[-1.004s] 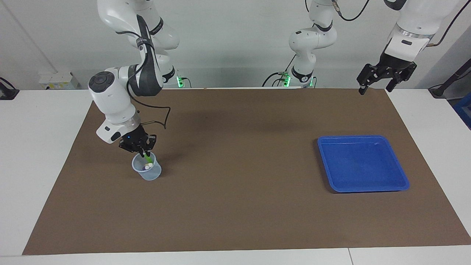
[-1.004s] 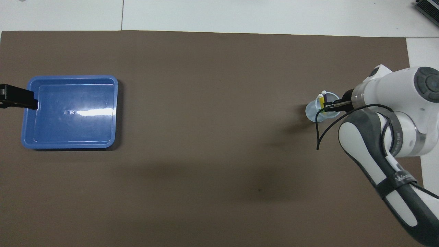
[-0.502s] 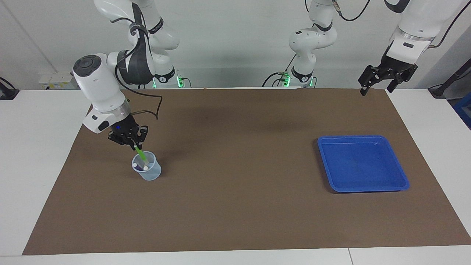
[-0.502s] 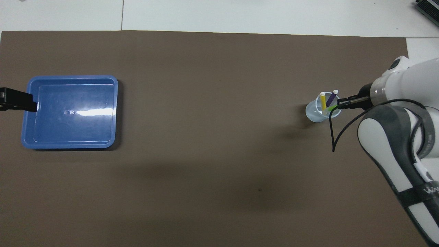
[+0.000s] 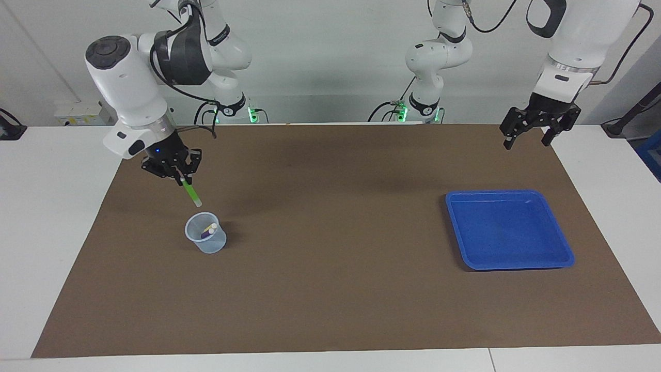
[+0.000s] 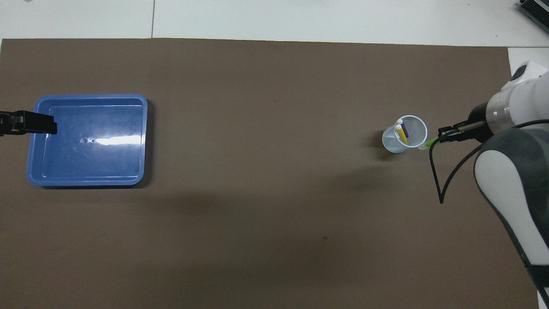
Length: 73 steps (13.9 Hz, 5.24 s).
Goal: Right arm passes pens to left for tray arrangement
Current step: 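Lift the green pen out of the cup with the right gripper, then carry the pen toward the left gripper while the left gripper approaches, then close the left gripper on the green pen beside the right gripper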
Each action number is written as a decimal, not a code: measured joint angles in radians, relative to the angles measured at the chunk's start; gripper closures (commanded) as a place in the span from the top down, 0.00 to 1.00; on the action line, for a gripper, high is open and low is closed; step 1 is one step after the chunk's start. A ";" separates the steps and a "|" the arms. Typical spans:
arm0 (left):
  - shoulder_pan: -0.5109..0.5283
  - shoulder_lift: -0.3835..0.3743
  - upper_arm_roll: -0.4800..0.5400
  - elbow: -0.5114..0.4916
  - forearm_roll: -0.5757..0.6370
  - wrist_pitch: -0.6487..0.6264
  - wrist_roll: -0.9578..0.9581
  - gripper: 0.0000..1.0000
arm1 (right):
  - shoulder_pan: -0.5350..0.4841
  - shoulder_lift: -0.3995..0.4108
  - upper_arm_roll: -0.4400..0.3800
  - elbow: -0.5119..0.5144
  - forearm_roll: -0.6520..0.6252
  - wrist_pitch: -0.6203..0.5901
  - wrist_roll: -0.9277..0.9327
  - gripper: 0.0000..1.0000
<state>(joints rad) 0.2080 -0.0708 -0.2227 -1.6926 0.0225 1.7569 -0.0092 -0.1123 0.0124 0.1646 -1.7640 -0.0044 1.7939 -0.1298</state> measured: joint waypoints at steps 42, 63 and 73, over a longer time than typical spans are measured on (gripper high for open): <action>-0.077 -0.076 -0.021 -0.110 -0.705 -0.102 -1.316 0.99 | 0.354 -0.030 0.067 -0.102 0.664 0.516 1.232 0.00; -0.315 -0.132 -0.012 -0.281 -0.709 0.214 -1.473 0.84 | 0.469 0.130 0.067 0.112 0.753 0.503 1.927 0.00; -0.190 -0.135 -0.013 -0.289 -0.709 0.214 -1.520 0.83 | 0.473 0.130 0.068 0.114 0.749 0.430 1.927 0.00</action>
<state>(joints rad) 0.0184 -0.2055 -0.2357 -1.9821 -0.6861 1.9710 -1.5297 0.3610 0.1422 0.2329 -1.6497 0.7448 2.2238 1.7969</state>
